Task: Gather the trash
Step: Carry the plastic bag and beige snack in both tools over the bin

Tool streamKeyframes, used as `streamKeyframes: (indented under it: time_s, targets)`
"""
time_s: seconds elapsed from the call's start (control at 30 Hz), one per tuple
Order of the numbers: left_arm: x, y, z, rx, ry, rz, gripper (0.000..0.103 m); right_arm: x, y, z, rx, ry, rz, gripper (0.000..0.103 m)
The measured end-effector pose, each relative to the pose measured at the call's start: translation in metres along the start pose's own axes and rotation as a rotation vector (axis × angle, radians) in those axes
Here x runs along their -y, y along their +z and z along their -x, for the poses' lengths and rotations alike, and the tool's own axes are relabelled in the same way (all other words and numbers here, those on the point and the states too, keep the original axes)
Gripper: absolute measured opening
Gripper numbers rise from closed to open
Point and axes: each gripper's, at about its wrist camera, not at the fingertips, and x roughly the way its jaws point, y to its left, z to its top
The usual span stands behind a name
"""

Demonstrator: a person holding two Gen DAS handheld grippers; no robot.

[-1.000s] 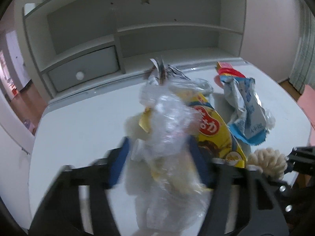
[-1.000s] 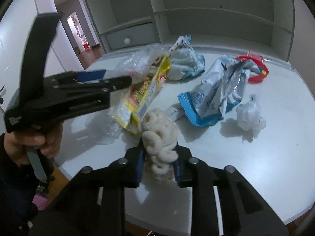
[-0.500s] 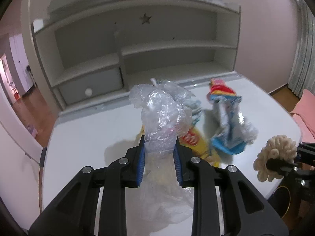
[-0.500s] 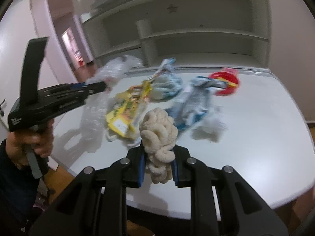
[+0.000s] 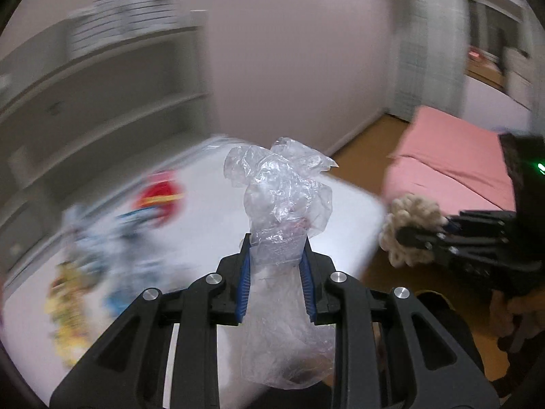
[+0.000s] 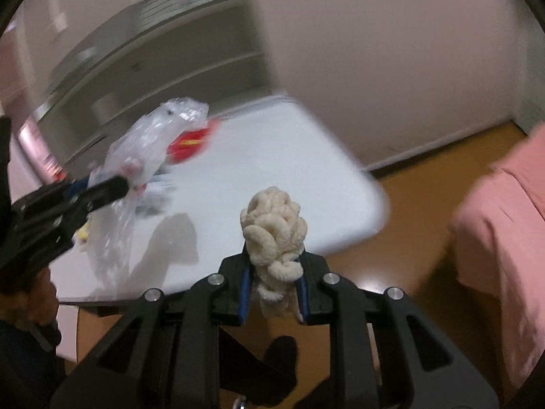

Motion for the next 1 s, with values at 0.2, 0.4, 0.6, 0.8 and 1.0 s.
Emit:
streamKeyframes:
  time_s: [0.2, 0.4, 0.6, 0.8, 1.0]
  targets:
    - [0.108, 0.002, -0.053, -0.039, -0.207, -0.122, 0.025, 0.115, -0.045, 0.040, -0.002, -0.178, -0.195, 0.022]
    - [0.208, -0.025, -0.105, -0.117, -0.386, -0.218, 0.025, 0.205, -0.107, 0.076, -0.021, -0.322, -0.376, 0.022]
    - [0.287, -0.071, -0.160, -0.230, -0.510, -0.295, 0.025, 0.264, -0.190, 0.081, -0.108, -0.402, -0.528, 0.022]
    - [0.329, -0.131, -0.208, -0.329, -0.562, -0.340, 0.025, 0.300, -0.265, 0.056, -0.227, -0.396, -0.659, 0.022]
    - [0.350, -0.163, -0.225, -0.414, -0.554, -0.397, 0.025, 0.311, -0.295, 0.044, -0.281, -0.370, -0.720, 0.022]
